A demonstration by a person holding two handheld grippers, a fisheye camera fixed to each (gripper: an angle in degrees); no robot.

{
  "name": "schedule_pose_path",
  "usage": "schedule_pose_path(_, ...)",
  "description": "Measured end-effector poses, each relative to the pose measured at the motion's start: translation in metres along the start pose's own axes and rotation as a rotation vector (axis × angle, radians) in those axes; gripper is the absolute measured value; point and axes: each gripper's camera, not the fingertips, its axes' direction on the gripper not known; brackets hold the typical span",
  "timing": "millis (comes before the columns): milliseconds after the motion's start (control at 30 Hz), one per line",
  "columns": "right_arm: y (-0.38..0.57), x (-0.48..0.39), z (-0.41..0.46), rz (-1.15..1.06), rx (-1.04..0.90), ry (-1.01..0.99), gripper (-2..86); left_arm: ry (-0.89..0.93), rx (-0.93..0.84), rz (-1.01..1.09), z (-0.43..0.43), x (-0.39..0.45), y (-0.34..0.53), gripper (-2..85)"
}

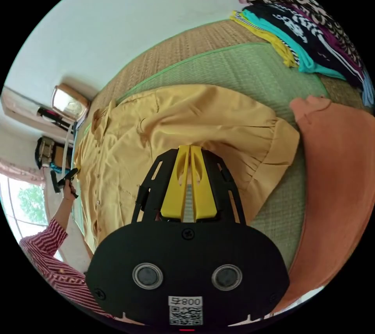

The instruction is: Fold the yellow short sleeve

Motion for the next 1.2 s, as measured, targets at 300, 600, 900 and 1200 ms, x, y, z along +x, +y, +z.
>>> schedule_pose_path(300, 0.031, -0.068, -0.017, -0.143, -0.028, -0.111, 0.1, 0.261, 0.000, 0.178, 0.034, 0.027, 0.017, 0.4)
schedule_pose_path(600, 0.045, -0.120, 0.008, -0.219, -0.138, -0.134, 0.2, 0.276, -0.089, 0.227, 0.094, 0.010, 0.016, 0.8)
schedule_pose_path(900, 0.128, -0.154, -0.040, -0.285, -0.220, -0.232, 2.7, 0.469, -0.245, 0.267, 0.128, -0.005, 0.087, 5.5)
schedule_pose_path(1200, 0.240, -0.230, -0.061, -0.385, -0.391, -0.415, 7.3, 0.540, -0.375, 0.378, 0.177, 0.020, 0.153, 8.9)
